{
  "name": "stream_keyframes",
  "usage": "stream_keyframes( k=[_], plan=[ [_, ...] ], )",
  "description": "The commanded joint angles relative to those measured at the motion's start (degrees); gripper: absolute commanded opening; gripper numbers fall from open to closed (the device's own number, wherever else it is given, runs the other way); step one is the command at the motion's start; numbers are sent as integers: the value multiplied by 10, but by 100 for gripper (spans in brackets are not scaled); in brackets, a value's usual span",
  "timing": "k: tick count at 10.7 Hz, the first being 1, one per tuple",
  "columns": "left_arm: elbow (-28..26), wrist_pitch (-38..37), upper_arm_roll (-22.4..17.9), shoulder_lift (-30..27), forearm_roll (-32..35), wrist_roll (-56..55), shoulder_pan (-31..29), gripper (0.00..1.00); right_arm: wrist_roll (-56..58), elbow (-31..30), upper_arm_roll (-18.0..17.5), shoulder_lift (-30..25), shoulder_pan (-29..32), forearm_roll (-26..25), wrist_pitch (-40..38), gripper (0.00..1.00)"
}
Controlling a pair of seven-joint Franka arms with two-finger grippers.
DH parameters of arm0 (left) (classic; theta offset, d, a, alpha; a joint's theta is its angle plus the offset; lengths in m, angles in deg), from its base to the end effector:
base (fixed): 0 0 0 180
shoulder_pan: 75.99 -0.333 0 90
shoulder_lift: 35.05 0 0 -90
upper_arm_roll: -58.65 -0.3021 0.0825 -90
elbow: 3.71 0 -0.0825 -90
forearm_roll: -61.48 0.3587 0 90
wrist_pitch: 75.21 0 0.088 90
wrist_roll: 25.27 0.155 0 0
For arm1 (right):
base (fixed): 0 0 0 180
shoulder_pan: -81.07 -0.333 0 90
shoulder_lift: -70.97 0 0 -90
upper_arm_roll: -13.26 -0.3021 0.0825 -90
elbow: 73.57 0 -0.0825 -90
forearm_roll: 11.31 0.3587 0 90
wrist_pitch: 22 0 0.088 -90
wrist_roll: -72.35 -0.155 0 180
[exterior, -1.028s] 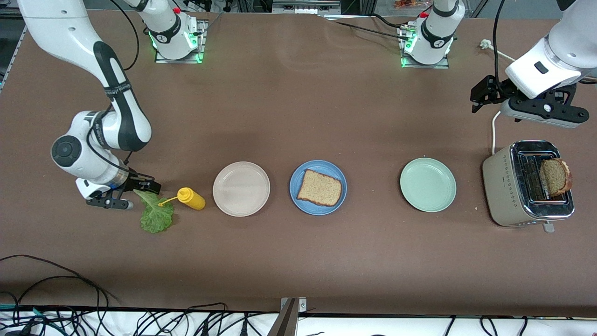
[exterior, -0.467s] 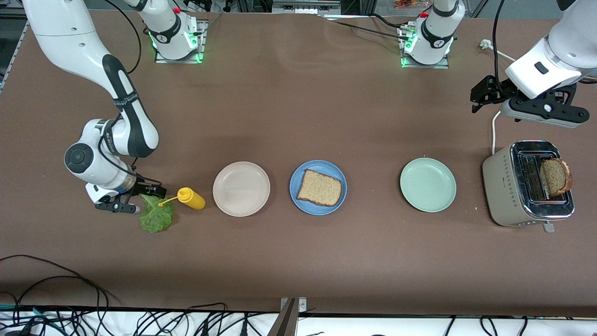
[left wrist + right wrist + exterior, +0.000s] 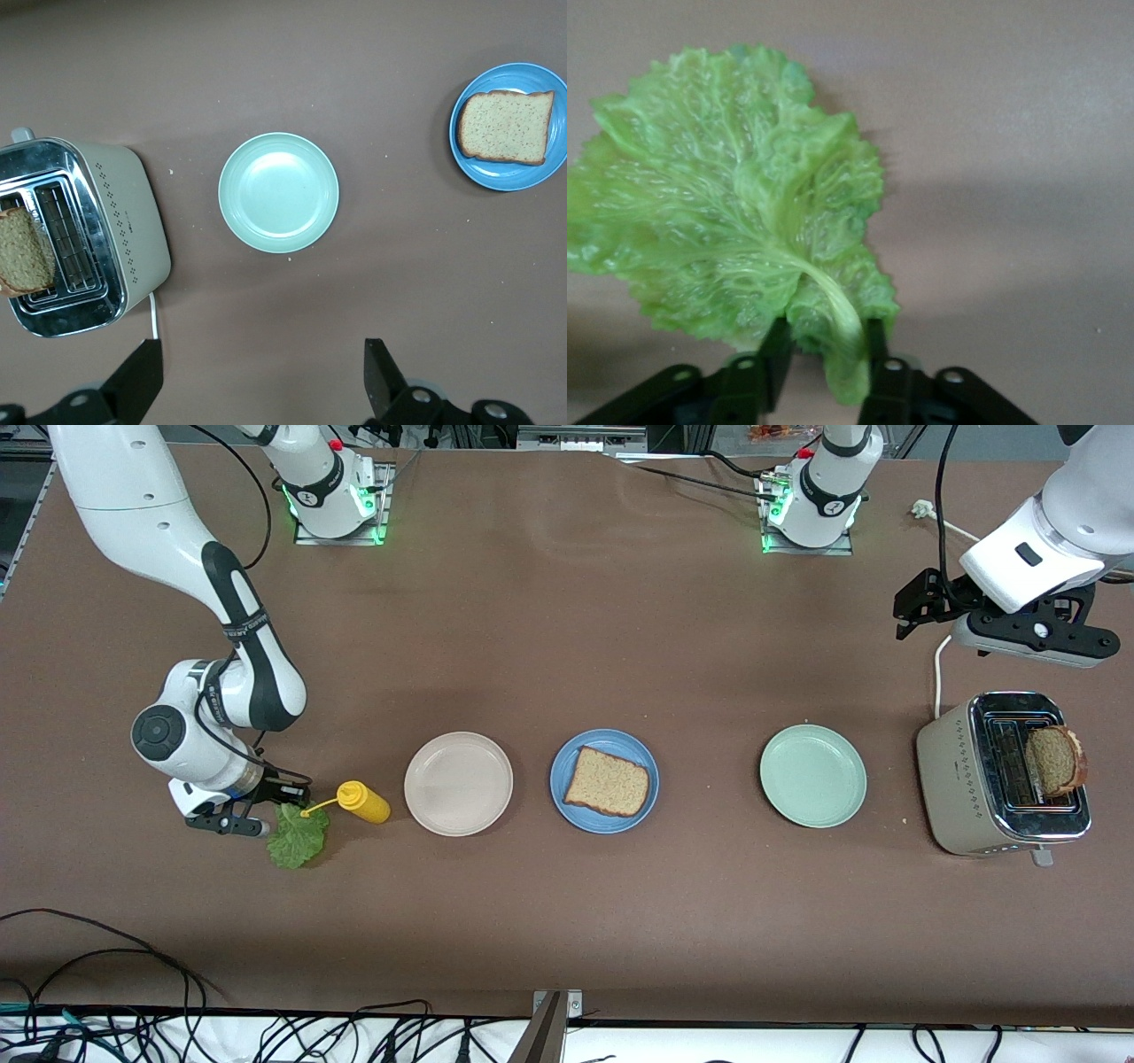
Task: Make sandwich in blue plate with both arms
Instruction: 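Grasp the lettuce leaf stem with the right gripper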
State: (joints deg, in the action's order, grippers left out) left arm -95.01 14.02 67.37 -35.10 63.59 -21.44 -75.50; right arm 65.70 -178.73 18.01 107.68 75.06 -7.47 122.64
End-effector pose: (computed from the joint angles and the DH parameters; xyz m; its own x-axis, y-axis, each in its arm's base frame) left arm 0.5193 -0.0784 0.5519 0.9736 -0.2250 -0.0376 -0.2263 -0.9735 -0.0345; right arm 0.6287 0.0160 0.1453 0.9902 -0.1295 0.0521 -0.1298 -0.9915 0.0020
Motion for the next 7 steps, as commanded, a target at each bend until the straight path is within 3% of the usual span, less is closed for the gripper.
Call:
stream_keyframes(
  k=[1,4,7],
  plan=[
    [5,-8,4,1,-9,-5,-4,100,-14,25,-8,20,7,3,6,0],
    [5,-8,4,1,-9,-5,-4,100,-20,31,-7,13,6,-6,0,0],
    [5,-9,4,1,-9,-5,-4,100,-21,35,-2,-27,2,-6,-49,0]
  ],
)
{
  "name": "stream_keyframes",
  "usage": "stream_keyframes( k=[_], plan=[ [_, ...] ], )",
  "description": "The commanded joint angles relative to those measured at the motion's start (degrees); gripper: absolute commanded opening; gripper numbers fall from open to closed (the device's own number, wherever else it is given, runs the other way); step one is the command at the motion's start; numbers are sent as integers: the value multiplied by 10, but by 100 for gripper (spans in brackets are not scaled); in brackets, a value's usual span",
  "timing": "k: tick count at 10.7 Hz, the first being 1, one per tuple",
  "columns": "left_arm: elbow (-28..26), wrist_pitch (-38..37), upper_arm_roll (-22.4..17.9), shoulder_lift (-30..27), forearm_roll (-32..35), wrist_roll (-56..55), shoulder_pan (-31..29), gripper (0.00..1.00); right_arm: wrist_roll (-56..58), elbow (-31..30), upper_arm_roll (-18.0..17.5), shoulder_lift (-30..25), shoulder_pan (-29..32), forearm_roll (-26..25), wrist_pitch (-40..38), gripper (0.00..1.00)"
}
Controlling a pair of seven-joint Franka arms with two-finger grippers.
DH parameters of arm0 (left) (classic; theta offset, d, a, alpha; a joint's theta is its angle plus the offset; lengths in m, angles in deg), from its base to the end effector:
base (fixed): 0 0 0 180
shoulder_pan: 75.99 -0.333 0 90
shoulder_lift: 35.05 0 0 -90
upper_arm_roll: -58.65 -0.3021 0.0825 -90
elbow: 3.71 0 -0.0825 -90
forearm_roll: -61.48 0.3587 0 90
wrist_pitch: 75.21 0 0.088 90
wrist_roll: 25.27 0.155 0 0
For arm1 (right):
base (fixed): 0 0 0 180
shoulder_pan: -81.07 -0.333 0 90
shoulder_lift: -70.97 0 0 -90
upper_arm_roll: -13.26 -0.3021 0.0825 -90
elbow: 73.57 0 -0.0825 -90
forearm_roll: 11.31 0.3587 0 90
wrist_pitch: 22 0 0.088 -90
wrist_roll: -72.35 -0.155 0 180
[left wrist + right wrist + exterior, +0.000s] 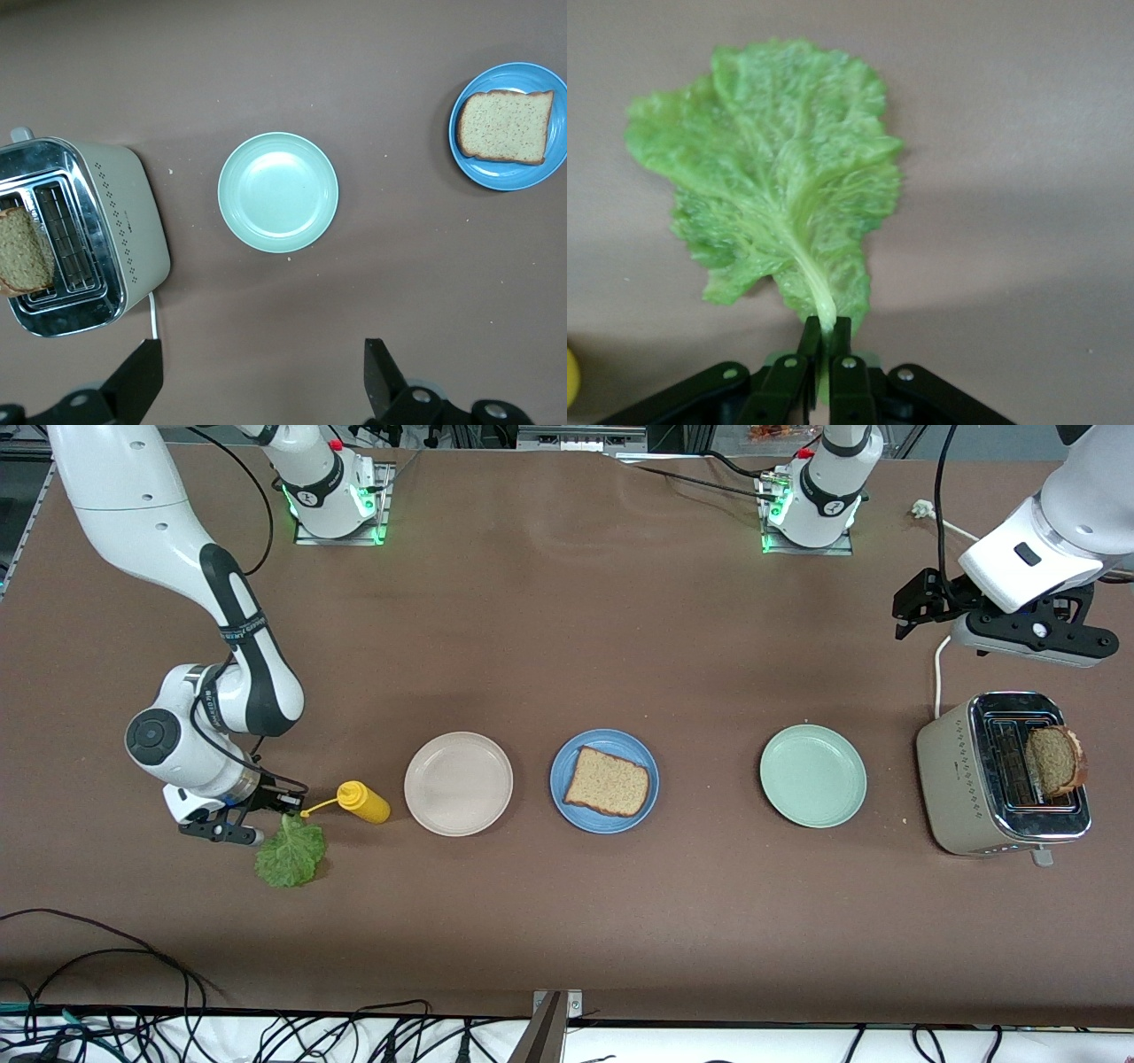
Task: Make sandwich in blue plate with both arms
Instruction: 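Grasp the lettuce leaf stem with the right gripper, then lift the lettuce leaf with the right gripper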
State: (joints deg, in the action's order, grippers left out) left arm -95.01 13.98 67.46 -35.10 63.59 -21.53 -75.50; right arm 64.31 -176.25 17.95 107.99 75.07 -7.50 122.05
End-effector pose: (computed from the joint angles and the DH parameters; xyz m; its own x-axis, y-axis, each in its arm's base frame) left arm 0.5191 -0.0792 0.5519 0.9736 -0.2250 -0.0383 -0.2263 -0.9735 -0.0345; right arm 0.6423 0.0179 0.1577 0.9854 -0.1505 0.0789 -0.1506 -0.9886 -0.0050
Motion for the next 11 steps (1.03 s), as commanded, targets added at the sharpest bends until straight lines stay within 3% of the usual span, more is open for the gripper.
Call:
stream_keyframes(
  k=[1,4,7,11],
  plan=[
    [5,-9,3,1,-9,-3,-4,100,-7,10,0,-48,2,-6,-64,0],
    [6,-9,4,1,-9,-5,-2,100,-2,20,8,-102,5,-6,-141,0],
    [7,-9,4,1,-9,-4,-2,100,-4,91,7,-106,3,-6,-284,0],
    [5,-9,3,1,-9,-4,-4,100,-12,165,9,-115,6,19,-410,0]
  ],
)
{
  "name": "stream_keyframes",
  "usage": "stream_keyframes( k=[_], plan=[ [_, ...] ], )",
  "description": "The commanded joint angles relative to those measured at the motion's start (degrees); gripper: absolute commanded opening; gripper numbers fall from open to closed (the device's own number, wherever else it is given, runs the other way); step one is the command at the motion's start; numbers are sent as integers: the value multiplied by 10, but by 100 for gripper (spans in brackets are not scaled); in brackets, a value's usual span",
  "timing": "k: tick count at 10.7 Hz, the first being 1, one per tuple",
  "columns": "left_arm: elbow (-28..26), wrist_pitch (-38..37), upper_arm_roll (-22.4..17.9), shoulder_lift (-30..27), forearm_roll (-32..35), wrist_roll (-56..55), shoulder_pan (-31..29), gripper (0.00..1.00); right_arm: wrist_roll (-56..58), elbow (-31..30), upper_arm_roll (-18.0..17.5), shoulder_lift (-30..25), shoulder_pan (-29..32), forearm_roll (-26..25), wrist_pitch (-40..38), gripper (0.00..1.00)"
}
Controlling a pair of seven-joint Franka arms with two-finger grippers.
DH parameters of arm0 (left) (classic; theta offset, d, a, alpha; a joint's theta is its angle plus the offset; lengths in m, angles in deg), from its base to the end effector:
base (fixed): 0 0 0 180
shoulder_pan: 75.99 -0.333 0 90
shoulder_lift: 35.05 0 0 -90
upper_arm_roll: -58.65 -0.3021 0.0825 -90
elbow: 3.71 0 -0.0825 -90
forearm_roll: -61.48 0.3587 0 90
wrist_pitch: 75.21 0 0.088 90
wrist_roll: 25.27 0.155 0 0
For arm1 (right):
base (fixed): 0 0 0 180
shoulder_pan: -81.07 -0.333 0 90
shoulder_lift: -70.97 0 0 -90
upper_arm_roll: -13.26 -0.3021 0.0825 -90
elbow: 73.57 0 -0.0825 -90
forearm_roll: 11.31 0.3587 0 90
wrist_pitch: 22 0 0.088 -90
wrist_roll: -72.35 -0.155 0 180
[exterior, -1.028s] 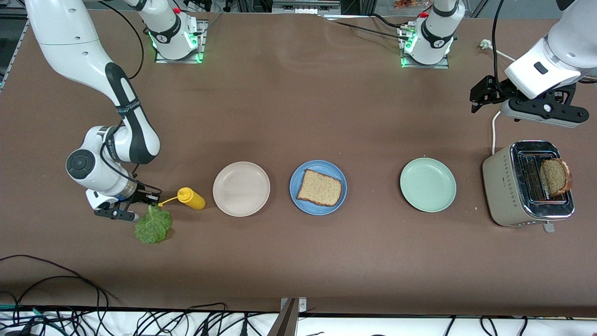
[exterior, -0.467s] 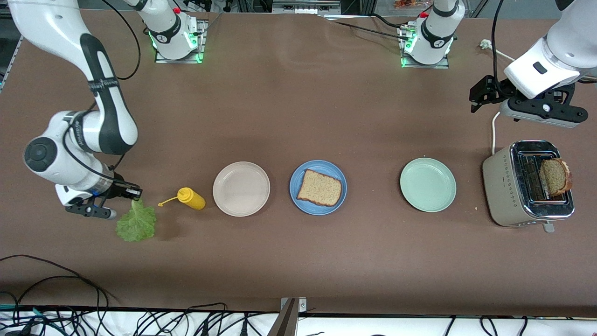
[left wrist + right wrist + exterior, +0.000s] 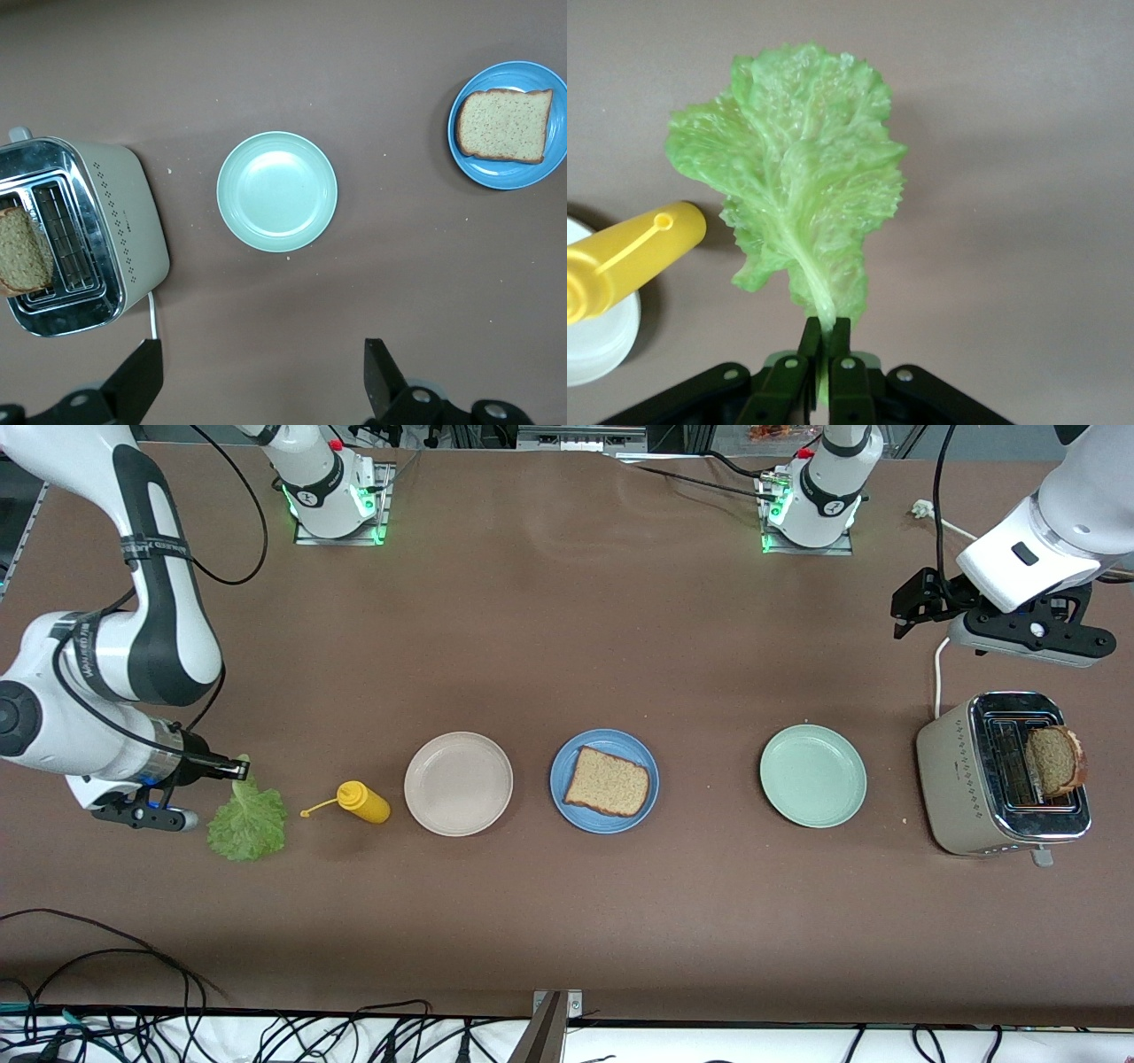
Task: Make sandwich in blue plate with both arms
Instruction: 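Lift the lettuce leaf with the right gripper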
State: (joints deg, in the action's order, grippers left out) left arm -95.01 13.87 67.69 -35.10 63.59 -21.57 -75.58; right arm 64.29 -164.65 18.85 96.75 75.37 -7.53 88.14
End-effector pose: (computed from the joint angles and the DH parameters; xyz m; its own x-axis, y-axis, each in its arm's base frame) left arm 0.5185 -0.0805 0.5517 0.9731 -0.2267 -0.0402 -0.2281 -0.9730 -0.0344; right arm 0.6322 0.0143 0.3175 0.9809 -0.1561 -0.1160 -0.1572 -0.9876 -0.0003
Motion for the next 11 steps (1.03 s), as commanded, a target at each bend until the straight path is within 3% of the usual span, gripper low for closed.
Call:
stream_keyframes(
  k=[1,3,5,9,11],
  plan=[
    [6,-8,1,1,-9,-3,-3,100,-3,57,3,-3,5,57,-86,0],
    [6,-8,1,1,-9,-4,-3,100,-6,60,-4,-8,-1,58,-91,0],
    [6,-8,1,0,-9,-4,-3,100,-5,104,-1,-9,-60,8,-114,0],
    [6,-8,1,0,-9,-4,-3,100,-13,134,-19,-10,-73,39,-122,0],
    [5,-8,1,0,-9,-4,-3,100,-41,146,-21,-9,-113,52,-115,0]
  ],
)
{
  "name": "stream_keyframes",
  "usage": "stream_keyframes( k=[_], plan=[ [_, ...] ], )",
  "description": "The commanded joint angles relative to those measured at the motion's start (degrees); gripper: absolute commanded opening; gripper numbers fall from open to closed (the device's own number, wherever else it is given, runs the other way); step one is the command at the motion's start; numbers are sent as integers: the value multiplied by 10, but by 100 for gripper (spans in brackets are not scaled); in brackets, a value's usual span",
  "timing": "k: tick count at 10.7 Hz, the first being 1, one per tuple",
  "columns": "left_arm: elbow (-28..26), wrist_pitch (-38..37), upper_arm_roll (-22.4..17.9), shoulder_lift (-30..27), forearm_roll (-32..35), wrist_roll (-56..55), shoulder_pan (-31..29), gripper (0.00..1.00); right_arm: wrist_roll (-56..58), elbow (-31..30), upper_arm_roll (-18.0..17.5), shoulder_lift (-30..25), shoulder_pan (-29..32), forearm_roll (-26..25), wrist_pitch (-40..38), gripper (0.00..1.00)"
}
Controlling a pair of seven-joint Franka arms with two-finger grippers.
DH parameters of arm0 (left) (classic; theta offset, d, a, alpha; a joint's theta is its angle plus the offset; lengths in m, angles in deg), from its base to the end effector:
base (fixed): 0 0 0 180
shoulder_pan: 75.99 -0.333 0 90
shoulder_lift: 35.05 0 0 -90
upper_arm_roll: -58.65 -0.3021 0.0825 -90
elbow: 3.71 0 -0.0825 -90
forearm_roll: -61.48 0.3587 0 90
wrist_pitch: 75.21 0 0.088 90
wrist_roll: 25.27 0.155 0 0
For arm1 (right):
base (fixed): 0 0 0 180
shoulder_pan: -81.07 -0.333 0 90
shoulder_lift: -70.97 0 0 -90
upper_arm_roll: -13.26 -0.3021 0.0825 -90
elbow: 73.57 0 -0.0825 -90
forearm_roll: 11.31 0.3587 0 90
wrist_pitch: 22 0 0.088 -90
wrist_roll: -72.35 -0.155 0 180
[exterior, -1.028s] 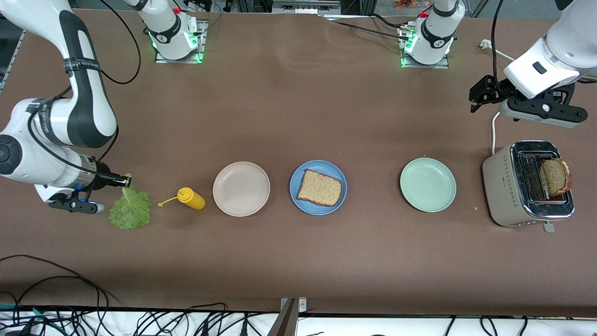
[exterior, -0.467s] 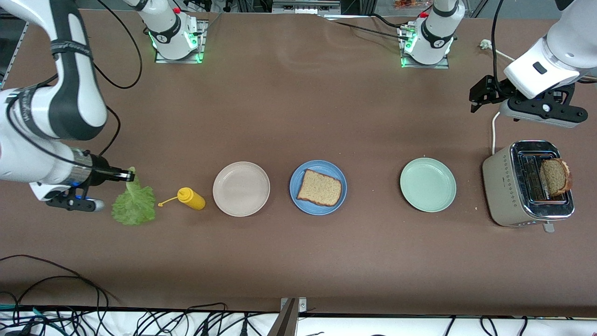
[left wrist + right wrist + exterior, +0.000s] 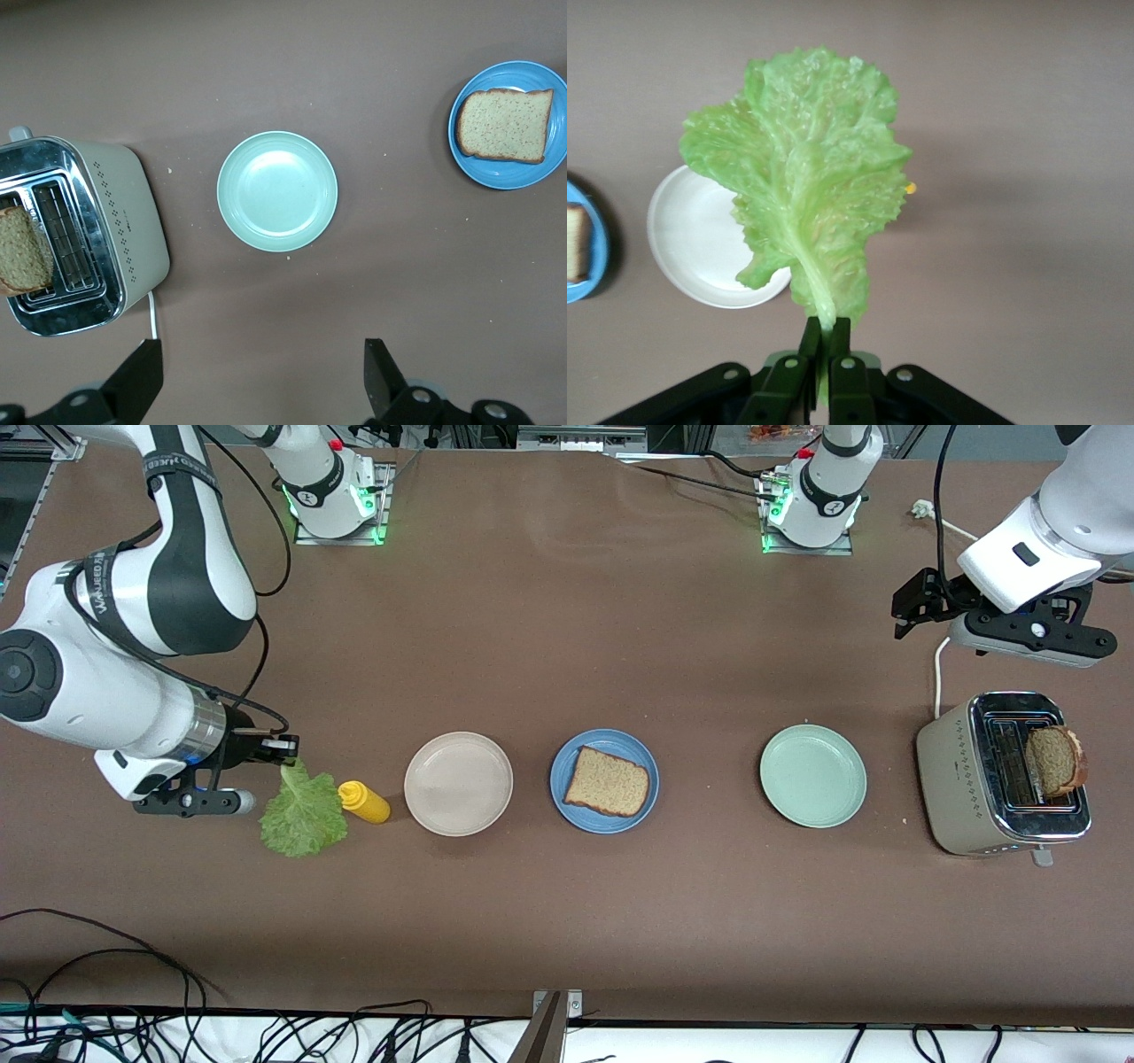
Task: Make sandwich in blue plate with both arms
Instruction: 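Lift the lettuce leaf with the right gripper, then carry the lettuce with the right gripper onto the bread slice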
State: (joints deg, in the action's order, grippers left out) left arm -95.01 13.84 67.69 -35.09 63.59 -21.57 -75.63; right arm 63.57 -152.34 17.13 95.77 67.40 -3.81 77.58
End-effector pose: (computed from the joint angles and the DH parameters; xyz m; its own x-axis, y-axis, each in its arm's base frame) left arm 0.5186 -0.0800 0.5516 0.9733 -0.2259 -0.0409 -0.2273 -0.9732 -0.0344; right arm 0.6332 0.1339 0.4091 0.9965 0.0005 -0.0837 -0.0068 -0.9962 -0.0870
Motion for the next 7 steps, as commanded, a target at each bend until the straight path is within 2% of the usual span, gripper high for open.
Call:
stream_keyframes(
  k=[1,7],
  plan=[
    [6,-7,1,0,-9,-3,-3,100,-69,31,-1,6,-65,11,-2,0],
    [5,-7,1,1,-9,-3,-4,100,-276,78,41,73,-242,9,30,0]
  ],
)
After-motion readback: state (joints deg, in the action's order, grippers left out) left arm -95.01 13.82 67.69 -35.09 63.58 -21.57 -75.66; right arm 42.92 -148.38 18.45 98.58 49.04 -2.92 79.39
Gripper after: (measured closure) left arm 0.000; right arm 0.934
